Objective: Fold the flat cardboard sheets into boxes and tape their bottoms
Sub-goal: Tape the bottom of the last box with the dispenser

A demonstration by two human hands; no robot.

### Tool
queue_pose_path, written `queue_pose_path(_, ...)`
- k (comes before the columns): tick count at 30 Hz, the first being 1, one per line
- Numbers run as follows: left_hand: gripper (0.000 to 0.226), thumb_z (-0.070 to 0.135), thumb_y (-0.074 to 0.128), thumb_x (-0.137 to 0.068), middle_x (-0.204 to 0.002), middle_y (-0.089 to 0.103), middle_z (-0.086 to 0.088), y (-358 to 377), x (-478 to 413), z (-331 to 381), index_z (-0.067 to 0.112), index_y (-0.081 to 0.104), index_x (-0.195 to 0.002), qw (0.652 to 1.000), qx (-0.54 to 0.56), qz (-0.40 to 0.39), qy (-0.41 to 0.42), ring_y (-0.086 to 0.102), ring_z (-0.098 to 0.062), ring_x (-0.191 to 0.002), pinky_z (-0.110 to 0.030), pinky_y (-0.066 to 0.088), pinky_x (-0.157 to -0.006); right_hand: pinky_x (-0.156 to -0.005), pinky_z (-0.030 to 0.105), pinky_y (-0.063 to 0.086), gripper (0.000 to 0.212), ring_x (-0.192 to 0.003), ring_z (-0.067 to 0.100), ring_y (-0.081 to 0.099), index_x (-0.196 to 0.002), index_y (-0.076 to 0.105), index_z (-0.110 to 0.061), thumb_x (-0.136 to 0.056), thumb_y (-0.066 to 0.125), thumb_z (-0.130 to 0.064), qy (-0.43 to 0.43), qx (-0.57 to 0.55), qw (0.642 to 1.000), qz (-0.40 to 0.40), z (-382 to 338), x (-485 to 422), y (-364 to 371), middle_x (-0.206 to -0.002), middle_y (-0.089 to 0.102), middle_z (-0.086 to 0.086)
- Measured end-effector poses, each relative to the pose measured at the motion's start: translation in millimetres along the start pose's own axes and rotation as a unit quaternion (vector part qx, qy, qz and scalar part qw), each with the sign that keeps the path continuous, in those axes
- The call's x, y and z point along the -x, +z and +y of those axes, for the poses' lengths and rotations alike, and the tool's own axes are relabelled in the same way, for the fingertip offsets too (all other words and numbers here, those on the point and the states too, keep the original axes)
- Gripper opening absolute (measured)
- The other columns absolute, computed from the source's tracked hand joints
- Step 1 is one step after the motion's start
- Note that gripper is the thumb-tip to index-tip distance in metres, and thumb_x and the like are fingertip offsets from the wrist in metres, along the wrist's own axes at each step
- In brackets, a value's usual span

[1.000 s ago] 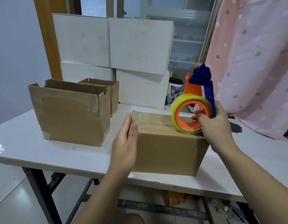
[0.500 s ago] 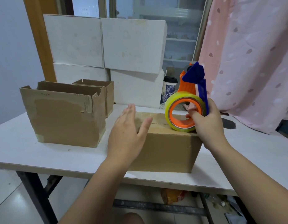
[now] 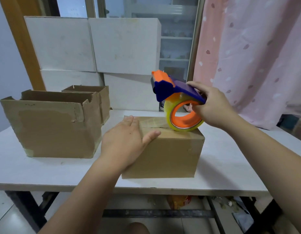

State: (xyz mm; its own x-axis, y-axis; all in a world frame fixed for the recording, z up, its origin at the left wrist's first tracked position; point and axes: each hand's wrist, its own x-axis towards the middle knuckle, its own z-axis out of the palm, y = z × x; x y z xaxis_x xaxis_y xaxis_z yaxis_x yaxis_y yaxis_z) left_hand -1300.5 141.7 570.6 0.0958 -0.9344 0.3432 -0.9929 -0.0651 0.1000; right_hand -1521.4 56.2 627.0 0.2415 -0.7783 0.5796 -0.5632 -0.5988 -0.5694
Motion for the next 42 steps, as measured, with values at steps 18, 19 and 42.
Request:
queue_pose_path(18, 0.128, 0.092, 0.011, -0.049, -0.158, 0.014, 0.001, 1.7, -0.8, -4.7, 0.016, 0.013, -0.151, 0.999, -0.001, -0.037, 0.031, 0.011, -0.012, -0.144, -0.028, 0.013, -0.114, -0.053, 0.006, 0.037, 0.06, -0.078, 0.002, 0.054, -0.117, 0.055, -0.044, -0.08, 0.054, 0.004, 0.06, -0.06, 0.995, 0.046, 18.8, 22.3, -2.4, -0.09, 0.058, -0.028)
queue_pose_path(19, 0.128, 0.093, 0.011, -0.048, -0.158, 0.014, 0.001, 2.1, -0.2, -4.3, 0.016, 0.013, -0.151, 0.999, 0.002, -0.037, 0.03, 0.011, -0.012, -0.144, -0.028, 0.013, -0.114, -0.055, 0.007, 0.037, 0.063, -0.08, 0.0, 0.053, -0.122, 0.055, -0.042, -0.08, 0.053, 0.004, 0.06, -0.056, 0.995, 0.048, 17.9, 24.0, -1.9, -0.09, 0.057, -0.03)
queue_pose_path(42, 0.126, 0.093, 0.013, -0.05, -0.156, 0.019, 0.001, 2.4, -0.1, 0.6, 0.018, 0.018, -0.15, 0.999, -0.01, -0.022, 0.037, 0.016, -0.014, -0.143, -0.032, 0.02, -0.113, -0.068, 0.018, 0.039, 0.054, -0.089, 0.018, 0.053, -0.125, 0.06, -0.031, -0.082, 0.06, 0.001, 0.038, 0.075, 0.994, 0.066, 26.7, 28.1, -41.2, -0.098, 0.061, -0.012)
